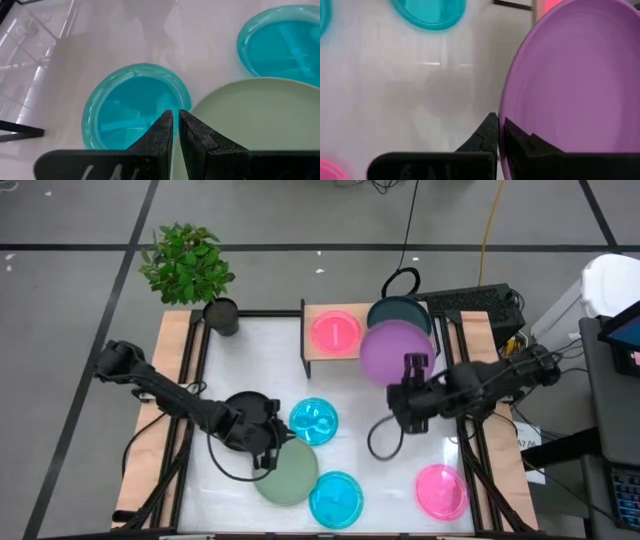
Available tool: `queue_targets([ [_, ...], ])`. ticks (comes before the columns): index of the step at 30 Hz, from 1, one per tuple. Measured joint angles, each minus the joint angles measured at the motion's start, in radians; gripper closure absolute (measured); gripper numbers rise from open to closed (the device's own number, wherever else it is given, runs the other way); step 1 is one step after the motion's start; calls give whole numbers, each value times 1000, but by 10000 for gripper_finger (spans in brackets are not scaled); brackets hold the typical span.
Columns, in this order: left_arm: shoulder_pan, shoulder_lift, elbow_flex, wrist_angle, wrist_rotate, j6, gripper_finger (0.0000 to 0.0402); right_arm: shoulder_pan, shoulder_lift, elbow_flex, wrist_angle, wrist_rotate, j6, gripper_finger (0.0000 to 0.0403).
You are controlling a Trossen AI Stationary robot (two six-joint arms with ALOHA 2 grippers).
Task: Place and stack plates onto a shelf
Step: Stack the violet plate on top of the dark green plate on the shelf
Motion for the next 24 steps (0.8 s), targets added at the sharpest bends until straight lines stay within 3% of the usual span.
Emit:
queue_targets([
  [11, 37, 29, 0, 24, 9, 12, 364, -272, -50, -1, 20, 23, -187, 403],
  [24, 38, 29, 0, 40, 32, 16, 364, -492, -51, -151, 203, -34, -284, 403],
])
